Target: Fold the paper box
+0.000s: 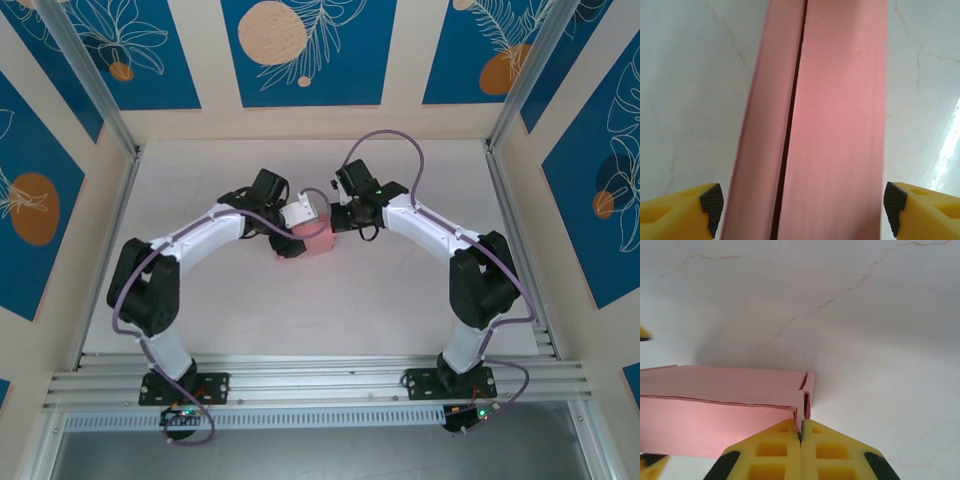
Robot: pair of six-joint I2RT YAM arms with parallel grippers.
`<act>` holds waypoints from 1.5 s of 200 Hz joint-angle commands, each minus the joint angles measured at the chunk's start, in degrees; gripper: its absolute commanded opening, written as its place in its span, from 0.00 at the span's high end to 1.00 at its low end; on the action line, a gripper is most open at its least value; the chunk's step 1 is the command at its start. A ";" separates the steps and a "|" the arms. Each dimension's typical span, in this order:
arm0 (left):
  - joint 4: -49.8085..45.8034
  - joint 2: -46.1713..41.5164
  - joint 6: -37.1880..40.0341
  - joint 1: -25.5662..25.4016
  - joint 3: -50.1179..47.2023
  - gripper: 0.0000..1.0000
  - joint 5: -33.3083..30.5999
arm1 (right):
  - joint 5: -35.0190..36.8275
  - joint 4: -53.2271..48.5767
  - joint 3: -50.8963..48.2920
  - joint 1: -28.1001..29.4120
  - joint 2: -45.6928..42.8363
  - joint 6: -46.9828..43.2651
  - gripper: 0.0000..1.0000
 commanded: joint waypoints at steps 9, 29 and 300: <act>3.94 -5.88 -2.69 0.94 -2.68 0.14 0.50 | 1.52 -6.58 0.07 0.19 2.83 -0.61 0.98; 4.89 -7.80 -3.95 1.28 -4.10 0.14 -1.20 | 1.48 -6.68 0.43 0.42 3.14 -0.57 0.98; -14.33 -14.63 -22.57 7.75 0.91 0.65 -12.06 | 3.04 -15.39 17.15 6.17 9.62 -0.87 0.97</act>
